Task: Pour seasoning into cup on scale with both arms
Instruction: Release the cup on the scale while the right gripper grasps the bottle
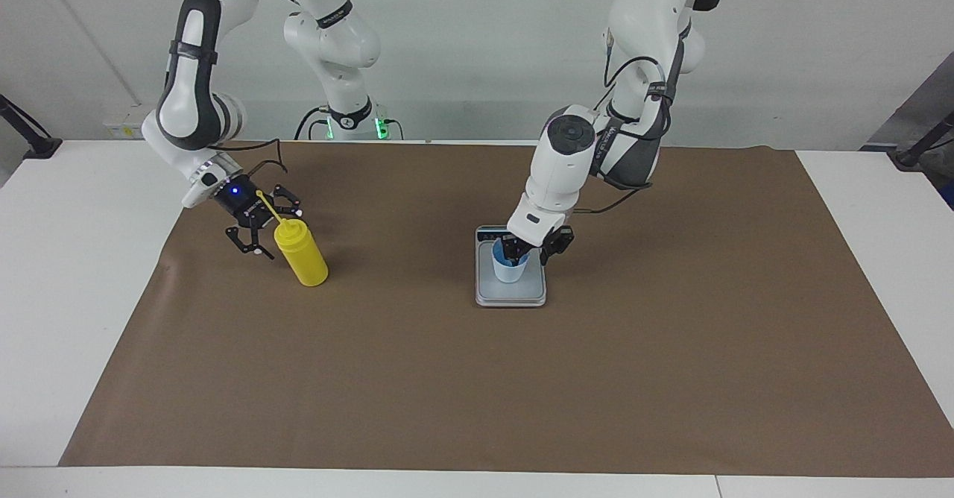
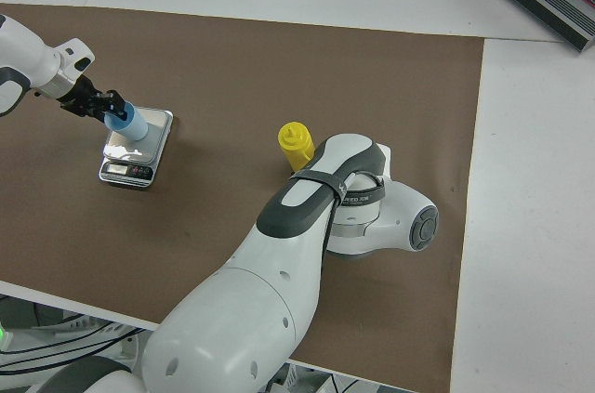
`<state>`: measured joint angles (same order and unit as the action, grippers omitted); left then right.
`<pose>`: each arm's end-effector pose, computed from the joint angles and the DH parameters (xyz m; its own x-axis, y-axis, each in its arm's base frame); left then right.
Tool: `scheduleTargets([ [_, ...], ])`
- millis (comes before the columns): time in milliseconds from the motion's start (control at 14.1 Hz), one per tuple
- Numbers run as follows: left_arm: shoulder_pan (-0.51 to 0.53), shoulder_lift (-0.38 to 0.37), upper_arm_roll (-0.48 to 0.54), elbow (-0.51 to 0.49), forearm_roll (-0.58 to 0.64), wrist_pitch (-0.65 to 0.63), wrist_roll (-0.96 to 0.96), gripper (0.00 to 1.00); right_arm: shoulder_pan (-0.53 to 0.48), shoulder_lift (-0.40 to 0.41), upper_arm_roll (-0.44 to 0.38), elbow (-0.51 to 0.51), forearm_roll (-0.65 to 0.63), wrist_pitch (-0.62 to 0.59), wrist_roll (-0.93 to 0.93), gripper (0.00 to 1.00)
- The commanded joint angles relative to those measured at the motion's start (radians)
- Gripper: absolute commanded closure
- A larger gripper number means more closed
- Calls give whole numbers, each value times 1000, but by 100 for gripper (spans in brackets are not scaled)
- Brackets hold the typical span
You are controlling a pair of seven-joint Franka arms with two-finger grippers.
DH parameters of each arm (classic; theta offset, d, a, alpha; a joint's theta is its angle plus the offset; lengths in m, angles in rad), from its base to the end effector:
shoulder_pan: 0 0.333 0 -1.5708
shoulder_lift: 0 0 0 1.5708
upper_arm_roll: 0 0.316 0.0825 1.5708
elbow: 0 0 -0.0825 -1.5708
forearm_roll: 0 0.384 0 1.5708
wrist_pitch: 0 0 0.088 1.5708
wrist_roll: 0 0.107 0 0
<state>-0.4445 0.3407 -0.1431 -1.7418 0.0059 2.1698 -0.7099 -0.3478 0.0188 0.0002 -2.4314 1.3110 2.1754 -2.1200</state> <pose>0.5500 -0.3564 0.3903 0.9906 0.1309 0.0409 0.1267 -0.9877 0.0912 0.4584 -0.1270 0.2953 0.4567 0.3726 0.8078 0.7623 -0.6320 -0.1395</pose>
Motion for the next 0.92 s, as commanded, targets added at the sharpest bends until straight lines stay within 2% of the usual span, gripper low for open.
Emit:
scheduleTargets([
  [0,47,-74,7,-1,31,-60,21,0,19,30,0,15,66,-8,-60,0],
  [213,113,-140,7,1,29,-146,118,0,44,70,0,17,175,-16,-125,0],
  [497,203,-201,5,-1,29,-252,285,0,70,84,0,32,200,-13,-138,0],
  [568,226,-219,5,-1,28,-277,332,0,72,84,1,34,200,-13,-140,11],
  [780,302,-267,8,1,20,-337,473,0,73,82,0,52,198,-13,-138,74],
  [851,322,-279,8,1,19,-353,509,0,75,82,1,64,194,-9,-138,85],
])
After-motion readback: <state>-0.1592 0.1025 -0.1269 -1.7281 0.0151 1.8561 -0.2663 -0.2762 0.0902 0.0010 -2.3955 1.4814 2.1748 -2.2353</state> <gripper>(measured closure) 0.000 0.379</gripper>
